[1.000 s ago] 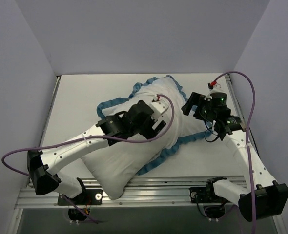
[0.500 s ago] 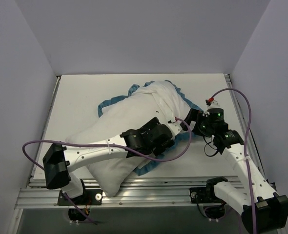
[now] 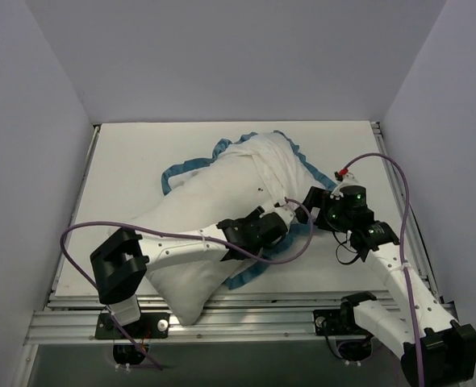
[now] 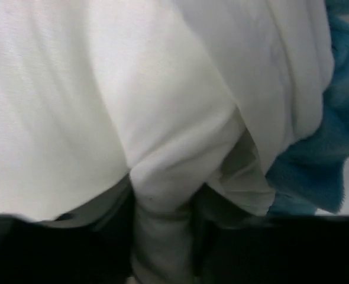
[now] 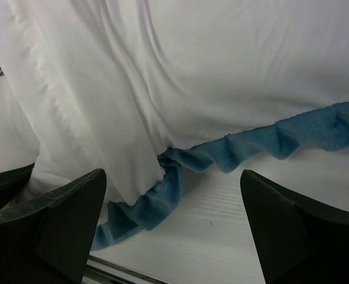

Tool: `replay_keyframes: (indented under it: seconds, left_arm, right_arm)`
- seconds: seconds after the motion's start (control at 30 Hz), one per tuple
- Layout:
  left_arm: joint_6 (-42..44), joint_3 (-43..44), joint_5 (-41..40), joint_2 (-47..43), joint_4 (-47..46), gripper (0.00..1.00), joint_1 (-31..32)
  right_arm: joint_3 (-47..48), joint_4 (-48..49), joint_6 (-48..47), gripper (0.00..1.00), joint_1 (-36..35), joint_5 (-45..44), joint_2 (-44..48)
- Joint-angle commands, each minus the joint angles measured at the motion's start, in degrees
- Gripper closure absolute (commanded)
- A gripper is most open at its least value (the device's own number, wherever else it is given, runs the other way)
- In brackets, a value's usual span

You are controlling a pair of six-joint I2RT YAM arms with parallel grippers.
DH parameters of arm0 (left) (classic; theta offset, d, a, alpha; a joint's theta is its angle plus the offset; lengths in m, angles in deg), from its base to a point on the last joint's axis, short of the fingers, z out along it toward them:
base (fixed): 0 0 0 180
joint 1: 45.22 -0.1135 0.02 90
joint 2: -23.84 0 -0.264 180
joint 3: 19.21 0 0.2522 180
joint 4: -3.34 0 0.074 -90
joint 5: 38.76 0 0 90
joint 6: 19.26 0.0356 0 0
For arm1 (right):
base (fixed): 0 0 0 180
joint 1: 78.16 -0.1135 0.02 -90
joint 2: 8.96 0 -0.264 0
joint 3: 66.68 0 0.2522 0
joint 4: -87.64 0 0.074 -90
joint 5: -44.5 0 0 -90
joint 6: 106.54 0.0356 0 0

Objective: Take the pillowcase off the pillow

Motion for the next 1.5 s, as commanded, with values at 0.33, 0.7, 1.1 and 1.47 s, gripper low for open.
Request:
replay_keyframes:
  seconds: [0.33,0.7,1.1,1.47]
  left_arm:
    - [-4.96,3.3,10.02,-8.2,-0.84,0.98,-6.35]
    - [-4.17,7.98,11.43,-13.82,5.57,0.98,-7.41]
    - [-5.04,4.73,14.94,-25.94,15.06,0.98,-12.94]
    - [-3.2,4.11,19.95,-36.94,26.58,0.98,-17.42]
  right_arm:
    - [-5.26,10.47,0.42,0.1,-9.83,5.25,-0.59]
    - [-3.85,19.26,0.42,0.14,-17.83,-0.46,-12.27]
    - [13.98,12.77,-2.84,1.0,-7.48,-12.77,-21.95]
    - [28.13,5.65,7.0,1.0,20.3,-8.03,-23.79]
